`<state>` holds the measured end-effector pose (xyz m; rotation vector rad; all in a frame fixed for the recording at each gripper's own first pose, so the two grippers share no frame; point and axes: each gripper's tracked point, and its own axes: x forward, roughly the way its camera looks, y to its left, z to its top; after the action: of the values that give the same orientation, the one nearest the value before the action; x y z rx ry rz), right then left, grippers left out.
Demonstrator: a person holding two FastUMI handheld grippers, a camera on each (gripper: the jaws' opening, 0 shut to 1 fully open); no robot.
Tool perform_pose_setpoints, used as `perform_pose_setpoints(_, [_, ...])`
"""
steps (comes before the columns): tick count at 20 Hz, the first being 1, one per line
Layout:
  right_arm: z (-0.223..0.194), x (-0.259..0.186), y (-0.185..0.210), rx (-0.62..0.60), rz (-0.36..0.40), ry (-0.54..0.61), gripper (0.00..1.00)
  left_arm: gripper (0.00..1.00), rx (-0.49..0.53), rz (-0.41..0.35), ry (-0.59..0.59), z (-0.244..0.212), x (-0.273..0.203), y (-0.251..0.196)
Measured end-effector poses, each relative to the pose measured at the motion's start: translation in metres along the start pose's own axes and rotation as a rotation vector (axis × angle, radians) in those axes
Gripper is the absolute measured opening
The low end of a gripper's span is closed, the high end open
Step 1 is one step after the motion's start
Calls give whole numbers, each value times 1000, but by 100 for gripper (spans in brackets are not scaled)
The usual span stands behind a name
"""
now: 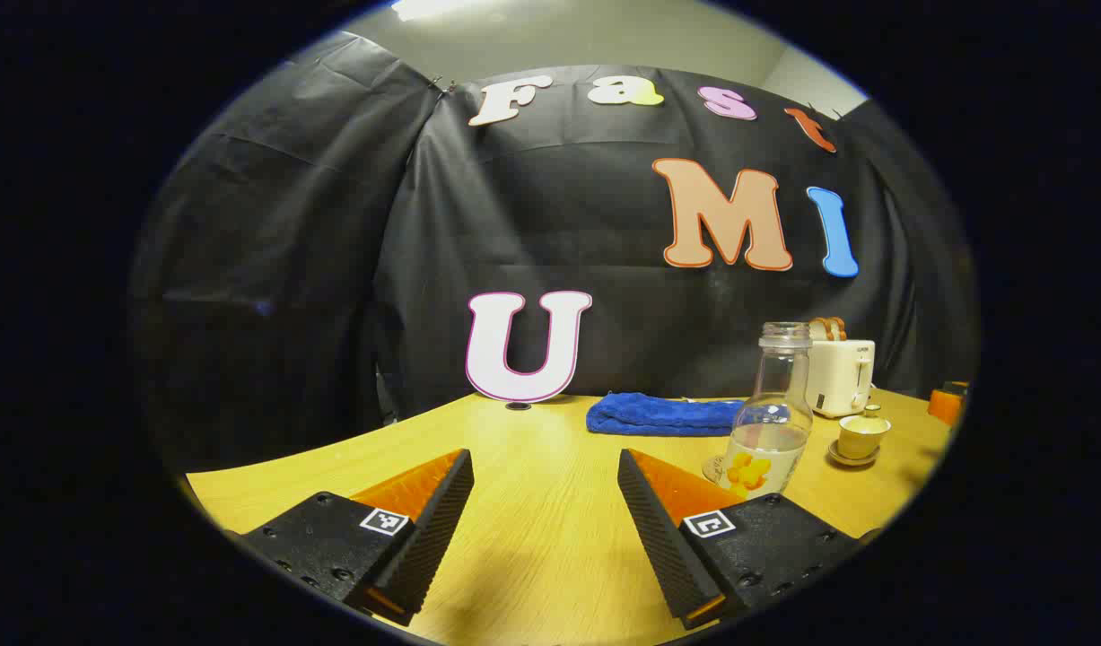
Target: Open the teacup lid with one hand, grasp the water bottle and pour water into the teacup with the other hand; after pouring, place the water bottle on the coaster and then close the teacup lid.
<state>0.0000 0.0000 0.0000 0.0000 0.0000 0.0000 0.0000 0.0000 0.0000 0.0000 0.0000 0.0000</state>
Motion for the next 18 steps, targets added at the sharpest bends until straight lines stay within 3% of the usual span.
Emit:
perform_pose_setpoints(3, [-2, 0, 2, 6, 12, -5, 96, 95, 12, -58, -7, 3, 2, -16])
perform_pose_setpoints(9, [-1, 1, 3, 5, 8, -6, 97, 96, 12, 7, -10, 1, 2, -2])
perform_pose_setpoints(18, [-1, 0, 1, 5, 7, -7, 97, 95, 13, 11, -15, 2, 2, -2])
